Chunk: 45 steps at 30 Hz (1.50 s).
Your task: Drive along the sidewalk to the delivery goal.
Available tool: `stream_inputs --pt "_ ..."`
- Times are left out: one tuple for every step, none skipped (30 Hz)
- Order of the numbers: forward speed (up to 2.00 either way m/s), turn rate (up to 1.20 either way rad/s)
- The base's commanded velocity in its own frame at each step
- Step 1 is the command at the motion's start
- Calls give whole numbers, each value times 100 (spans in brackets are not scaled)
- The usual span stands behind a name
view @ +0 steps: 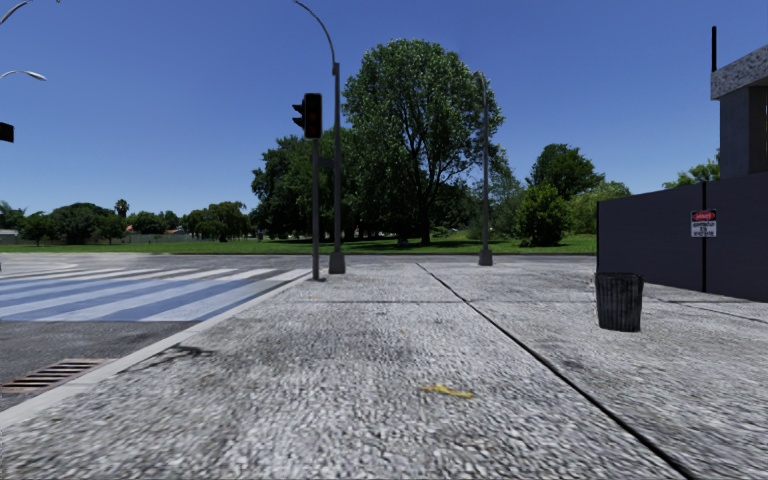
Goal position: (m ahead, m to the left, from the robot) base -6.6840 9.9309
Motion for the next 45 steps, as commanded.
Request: stream_inputs --pt "200 0" --pt "200 0" --pt "200 0" --pt "200 0" --pt "200 0" --pt "200 0" --pt "200 0" --pt "200 0" --pt "200 0" --pt "200 0" --pt "200 0" --pt "200 0" --pt "200 0" --pt "200 0" --pt "200 3" --pt "200 10" --pt "200 10" --pt "200 17" --pt "200 25" --pt "200 36" --pt "200 47" --pt "200 47" --pt "200 52" --pt "200 53" --pt "200 54" --pt "200 54" --pt "200 54" --pt "200 54" --pt "200 54" --pt "200 54" --pt "200 54" --pt "200 54" --pt "200 54" --pt "200 54" --pt "200 54" --pt "200 54" --pt "200 54" --pt "200 54" --pt "200 54" --pt "200 54" --pt "200 54" --pt "200 54" --pt "200 54" --pt "200 54" --pt "200 54"
